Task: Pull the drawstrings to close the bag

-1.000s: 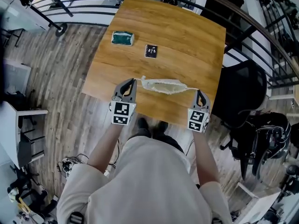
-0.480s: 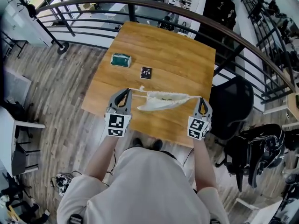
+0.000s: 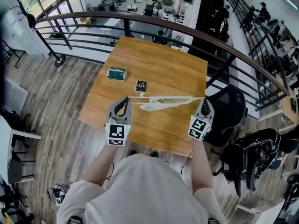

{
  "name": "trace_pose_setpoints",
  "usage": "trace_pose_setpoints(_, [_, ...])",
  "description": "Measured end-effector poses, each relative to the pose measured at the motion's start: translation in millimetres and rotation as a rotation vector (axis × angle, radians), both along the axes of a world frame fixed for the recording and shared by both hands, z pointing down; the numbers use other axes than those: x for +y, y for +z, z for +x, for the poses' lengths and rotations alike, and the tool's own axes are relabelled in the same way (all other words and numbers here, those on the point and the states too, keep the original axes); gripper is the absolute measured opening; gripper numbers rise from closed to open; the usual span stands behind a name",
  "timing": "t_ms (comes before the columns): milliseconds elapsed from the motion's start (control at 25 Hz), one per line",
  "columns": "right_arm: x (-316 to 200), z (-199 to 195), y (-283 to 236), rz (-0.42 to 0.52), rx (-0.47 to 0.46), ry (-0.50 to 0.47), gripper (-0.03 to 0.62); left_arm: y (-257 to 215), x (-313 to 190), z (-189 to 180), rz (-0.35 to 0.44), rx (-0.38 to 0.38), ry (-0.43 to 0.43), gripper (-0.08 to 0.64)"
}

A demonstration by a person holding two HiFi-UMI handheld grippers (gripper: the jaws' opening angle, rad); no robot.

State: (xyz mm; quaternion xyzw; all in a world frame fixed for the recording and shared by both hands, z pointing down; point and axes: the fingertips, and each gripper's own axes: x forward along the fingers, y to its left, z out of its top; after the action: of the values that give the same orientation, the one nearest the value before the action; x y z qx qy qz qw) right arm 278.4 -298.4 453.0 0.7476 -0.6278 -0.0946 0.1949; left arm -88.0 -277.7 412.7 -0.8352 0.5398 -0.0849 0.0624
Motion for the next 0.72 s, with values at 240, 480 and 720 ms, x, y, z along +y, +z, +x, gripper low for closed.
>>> trace_pose_setpoints(240, [-3.6,16.0,-9.4,0.041,-0.091,0.05,0.008,-6.9,5.3,4.0,0.018,0.012,0.005,0.0])
trace_pose_setpoints(480, [-0.8,20.9,-10.5,0.03,-0.085,0.069,0.008,-3.8,6.7,-7.0,0.006,0.028,-0.01,0.0])
trace_pose_setpoints(720, [1.2,31.3,-5.5,0.003,-0.052,0.084,0.008,-5.4,10.3,-12.2,0.005,0.038,-0.011,0.0])
